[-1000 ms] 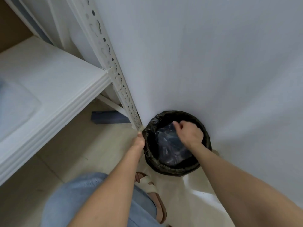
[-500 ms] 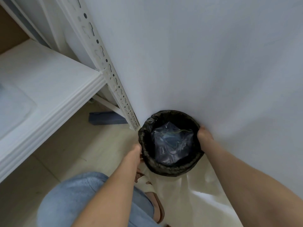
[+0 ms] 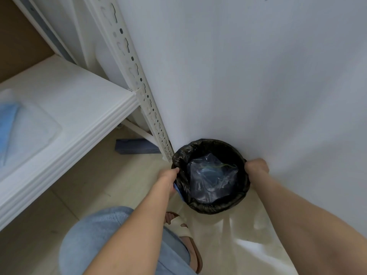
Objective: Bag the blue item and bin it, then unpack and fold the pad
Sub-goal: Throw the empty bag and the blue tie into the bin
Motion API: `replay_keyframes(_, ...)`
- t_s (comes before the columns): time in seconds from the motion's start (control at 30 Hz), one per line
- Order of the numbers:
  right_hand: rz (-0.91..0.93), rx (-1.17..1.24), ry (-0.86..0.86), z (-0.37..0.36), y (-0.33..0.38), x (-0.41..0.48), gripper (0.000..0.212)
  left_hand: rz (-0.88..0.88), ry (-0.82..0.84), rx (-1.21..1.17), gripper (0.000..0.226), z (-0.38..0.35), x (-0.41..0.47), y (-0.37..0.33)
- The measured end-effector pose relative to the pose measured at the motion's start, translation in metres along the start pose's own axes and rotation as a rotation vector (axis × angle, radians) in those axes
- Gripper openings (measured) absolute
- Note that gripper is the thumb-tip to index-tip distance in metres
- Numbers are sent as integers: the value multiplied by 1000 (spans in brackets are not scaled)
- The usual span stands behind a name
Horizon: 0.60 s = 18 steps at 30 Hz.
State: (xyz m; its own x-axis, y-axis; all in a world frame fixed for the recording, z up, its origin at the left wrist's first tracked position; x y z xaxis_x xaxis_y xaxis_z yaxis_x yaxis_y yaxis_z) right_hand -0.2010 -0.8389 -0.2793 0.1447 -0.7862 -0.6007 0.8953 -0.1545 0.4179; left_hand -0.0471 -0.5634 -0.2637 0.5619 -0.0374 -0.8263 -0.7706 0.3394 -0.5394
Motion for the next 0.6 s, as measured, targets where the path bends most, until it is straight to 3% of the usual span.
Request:
replay_keyframes(0.17,16,-37,-1,0,5,-13,32,46,174,144,39,-21,-11,-1)
replay_keyframes(0.43,14,-88,-65,10,15,-22,41,-17,175,180,16,-21,-3,-14)
replay_keyframes(0.6,64,-132,-43,10,21,-26,39,40,269,221,10,-28,-8,-7)
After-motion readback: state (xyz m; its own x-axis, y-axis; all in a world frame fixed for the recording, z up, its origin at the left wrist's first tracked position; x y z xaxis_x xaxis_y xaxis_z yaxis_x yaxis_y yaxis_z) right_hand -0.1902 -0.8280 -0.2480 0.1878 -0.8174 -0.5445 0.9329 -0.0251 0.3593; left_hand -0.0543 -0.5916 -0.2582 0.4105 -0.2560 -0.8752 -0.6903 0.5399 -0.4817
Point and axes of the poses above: each hand's wrist, its own x-axis towards the middle knuckle, its own z-axis out of the back of the hand, y = z × x, the point moved 9 cm from there along x, towards the middle knuckle, and after that the axes turned 1 degree about -y, right-handed, at the moved point
